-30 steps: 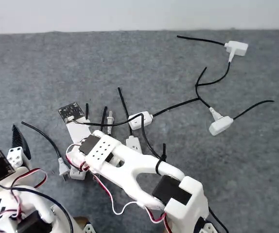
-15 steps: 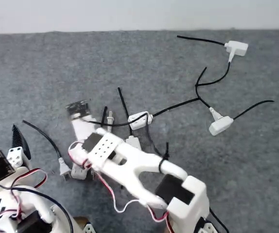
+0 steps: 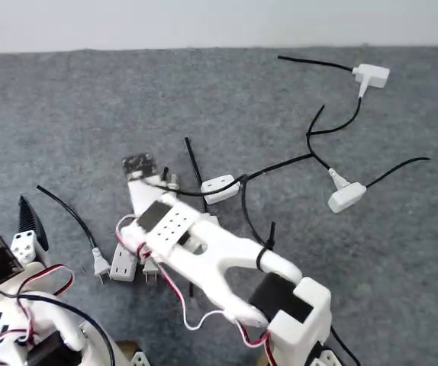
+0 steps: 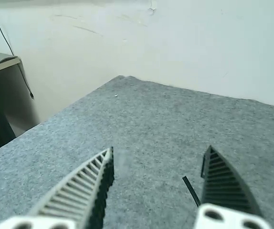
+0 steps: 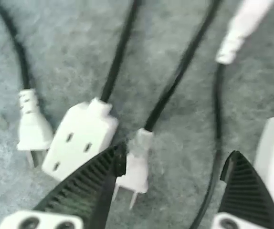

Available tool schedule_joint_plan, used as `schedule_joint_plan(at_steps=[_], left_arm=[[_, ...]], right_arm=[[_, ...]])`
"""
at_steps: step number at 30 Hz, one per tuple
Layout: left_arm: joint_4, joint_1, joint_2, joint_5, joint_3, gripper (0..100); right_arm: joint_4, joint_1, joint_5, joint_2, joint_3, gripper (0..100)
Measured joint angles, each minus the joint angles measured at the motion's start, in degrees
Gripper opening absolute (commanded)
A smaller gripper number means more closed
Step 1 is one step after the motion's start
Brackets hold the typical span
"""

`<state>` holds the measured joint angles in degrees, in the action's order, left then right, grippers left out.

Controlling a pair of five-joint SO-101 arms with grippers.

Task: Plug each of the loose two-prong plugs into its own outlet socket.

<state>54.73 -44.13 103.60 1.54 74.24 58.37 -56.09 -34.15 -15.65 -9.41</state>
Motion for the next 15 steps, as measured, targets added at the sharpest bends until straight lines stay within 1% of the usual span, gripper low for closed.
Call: schedule_joint_plan(at_steps=[4,11,15], left_arm=[[0.0,0.0,0.0,0.0,0.0,30],[0.0,0.0,0.0,0.0,0.0,30],[0.0,0.0,0.0,0.0,0.0,30]], right_arm=[[-0.1,-1.8,0.0,-2.1,0.0,31.4],[-4.9,-3.4,-0.2,-7.1,0.1,31.4],[-5.9,-4.4,-0.3,-7.7,0.1,30.6]])
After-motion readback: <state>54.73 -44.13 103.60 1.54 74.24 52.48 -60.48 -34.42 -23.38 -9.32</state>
